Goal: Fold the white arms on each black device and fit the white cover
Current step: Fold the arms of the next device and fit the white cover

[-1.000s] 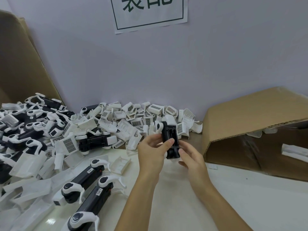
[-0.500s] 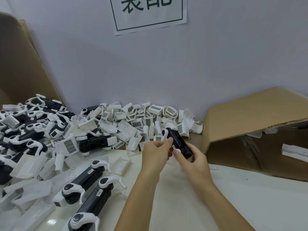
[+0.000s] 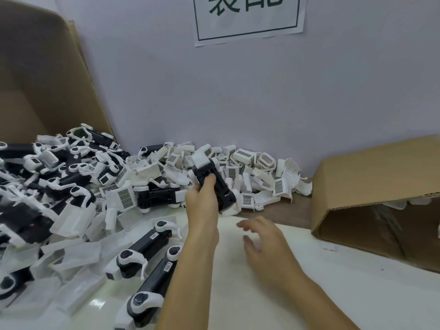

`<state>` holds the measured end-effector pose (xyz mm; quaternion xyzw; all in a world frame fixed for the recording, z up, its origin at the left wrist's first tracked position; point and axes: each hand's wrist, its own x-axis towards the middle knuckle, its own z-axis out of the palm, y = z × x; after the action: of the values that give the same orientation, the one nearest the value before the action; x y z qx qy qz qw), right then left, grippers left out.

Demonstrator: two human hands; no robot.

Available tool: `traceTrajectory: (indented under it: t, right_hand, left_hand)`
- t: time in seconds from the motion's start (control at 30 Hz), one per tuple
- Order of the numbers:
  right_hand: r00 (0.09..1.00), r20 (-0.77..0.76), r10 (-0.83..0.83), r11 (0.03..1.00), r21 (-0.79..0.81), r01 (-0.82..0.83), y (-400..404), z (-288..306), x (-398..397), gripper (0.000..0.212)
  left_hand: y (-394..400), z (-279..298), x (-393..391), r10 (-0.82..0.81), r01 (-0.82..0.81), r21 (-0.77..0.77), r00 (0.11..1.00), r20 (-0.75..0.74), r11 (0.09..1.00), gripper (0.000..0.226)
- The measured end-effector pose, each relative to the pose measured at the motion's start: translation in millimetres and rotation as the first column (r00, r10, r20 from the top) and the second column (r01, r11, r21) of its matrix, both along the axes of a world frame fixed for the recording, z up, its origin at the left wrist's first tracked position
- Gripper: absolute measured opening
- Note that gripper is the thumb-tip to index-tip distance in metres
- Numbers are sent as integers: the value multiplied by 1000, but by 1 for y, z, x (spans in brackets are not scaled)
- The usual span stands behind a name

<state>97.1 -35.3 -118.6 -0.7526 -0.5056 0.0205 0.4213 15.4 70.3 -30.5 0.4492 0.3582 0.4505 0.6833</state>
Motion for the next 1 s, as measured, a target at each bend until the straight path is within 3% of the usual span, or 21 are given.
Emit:
traceTrajectory:
  t: [0.13, 0.23, 0.3, 0.43, 0.5, 0.6, 0.67, 0.77, 0.9, 1.0]
  right_hand:
    - [986, 56, 157, 956, -261, -137, 37, 11, -17, 46]
    - [974, 26, 224, 908, -370, -199, 55, 13, -26, 42]
    - [979, 22, 201, 930, -320, -184, 59, 12, -29, 33]
    - [926, 345, 153, 985, -124, -117, 51, 4, -23, 20]
    - [959, 275, 70, 997, -35, -63, 37, -3, -16, 14]
    - [988, -120, -98, 989, 96, 110, 10, -2, -4, 20]
    - [907, -370, -200, 939, 193, 286, -6, 5, 6, 20]
    - [678, -724, -131, 891, 214, 401, -28, 12, 16, 21]
    - [400, -916, 34, 870, 224, 439, -44, 22, 26, 36]
    - [164, -965, 203, 851, 257, 459, -48, 27, 29, 25]
  left_hand:
    - [5, 10, -8, -11, 11, 7, 997, 74, 1000, 27]
    - [6, 10, -9, -29, 28, 10, 997, 66, 1000, 28]
    - [6, 10, -10, -43, 43, 5, 997, 63, 999, 28]
    - [7, 9, -10, -42, 41, 23, 997, 67, 999, 30]
    - [5, 9, -10, -43, 41, 44, 997, 56, 998, 30]
    - [-2, 10, -6, -99, 95, 71, 993, 63, 993, 32]
    - [-8, 8, -1, -139, 135, 98, 989, 41, 986, 32]
    - [-15, 0, 8, -194, 202, 182, 979, -61, 962, 28]
    - [-23, -13, 20, -234, 268, 191, 955, -182, 944, 24]
    - [-29, -22, 26, -270, 313, 151, 929, -252, 938, 25]
